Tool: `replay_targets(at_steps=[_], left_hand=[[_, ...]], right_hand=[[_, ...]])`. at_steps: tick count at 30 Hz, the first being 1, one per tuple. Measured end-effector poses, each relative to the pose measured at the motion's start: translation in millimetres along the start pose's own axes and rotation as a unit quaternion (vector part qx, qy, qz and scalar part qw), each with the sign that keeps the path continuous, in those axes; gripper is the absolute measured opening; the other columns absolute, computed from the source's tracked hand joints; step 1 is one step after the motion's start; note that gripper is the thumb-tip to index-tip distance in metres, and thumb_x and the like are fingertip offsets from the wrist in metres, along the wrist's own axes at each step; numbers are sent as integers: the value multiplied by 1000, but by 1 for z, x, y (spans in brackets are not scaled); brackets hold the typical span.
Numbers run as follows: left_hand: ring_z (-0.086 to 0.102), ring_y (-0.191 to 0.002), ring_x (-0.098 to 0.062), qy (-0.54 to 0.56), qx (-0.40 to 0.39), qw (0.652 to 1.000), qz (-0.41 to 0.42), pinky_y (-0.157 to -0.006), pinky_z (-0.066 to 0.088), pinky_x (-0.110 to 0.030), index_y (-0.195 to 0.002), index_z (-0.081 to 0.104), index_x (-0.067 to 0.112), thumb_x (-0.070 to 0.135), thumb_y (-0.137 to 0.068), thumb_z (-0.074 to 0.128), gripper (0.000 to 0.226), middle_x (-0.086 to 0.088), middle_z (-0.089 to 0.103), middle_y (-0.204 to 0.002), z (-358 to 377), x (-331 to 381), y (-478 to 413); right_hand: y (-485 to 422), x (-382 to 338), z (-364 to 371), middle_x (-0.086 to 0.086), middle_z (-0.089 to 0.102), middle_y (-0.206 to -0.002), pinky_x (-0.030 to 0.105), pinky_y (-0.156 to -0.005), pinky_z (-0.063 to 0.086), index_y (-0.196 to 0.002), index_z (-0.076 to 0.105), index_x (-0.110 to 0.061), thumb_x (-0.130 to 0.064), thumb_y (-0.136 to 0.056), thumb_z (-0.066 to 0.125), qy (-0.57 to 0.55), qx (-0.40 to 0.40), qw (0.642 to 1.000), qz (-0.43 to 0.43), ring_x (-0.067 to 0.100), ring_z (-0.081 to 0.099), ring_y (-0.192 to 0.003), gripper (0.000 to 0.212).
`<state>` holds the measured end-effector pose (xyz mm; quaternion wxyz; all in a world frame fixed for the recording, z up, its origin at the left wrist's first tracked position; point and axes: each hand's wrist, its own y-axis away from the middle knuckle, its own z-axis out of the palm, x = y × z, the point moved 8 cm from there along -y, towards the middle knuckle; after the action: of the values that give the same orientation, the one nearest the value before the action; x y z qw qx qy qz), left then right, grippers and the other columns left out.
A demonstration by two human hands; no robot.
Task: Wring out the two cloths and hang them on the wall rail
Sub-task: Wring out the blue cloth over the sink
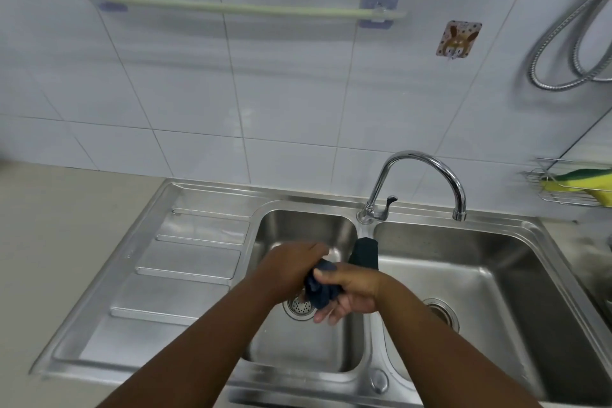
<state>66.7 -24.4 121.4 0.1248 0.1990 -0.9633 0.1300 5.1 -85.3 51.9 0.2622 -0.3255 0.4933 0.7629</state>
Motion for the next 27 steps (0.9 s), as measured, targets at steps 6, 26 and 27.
replay_targets(at_steps=[6,26,27], left_hand=[[57,-52,-26,-111,-20,991,67,-44,48,-28,-79,58,12,26,-73,57,15,-6,58,-69,10,-2,1],[65,-89,-23,49,-230,954,-184,-79,55,-36,-104,60,14,32,-77,71,35,-5,69,-100,71,-42,21],[63,-91,-23,71,-186,965,-172,-80,53,-36,-108,55,14,31,-78,70,37,-5,66,-103,67,-41,21]], right_hand=[[-8,8,0,6,60,-64,22,-46,42,-83,68,-11,-17,-74,76,45,99,994,7,16,52,-48,13],[-1,-12,-6,5,68,-95,33,-64,52,-109,52,-20,-32,-85,62,542,308,775,-101,22,65,-81,29],[-2,-9,-10,3,66,-92,34,-69,53,-104,54,-22,-30,-83,65,477,291,825,-89,20,64,-80,24]])
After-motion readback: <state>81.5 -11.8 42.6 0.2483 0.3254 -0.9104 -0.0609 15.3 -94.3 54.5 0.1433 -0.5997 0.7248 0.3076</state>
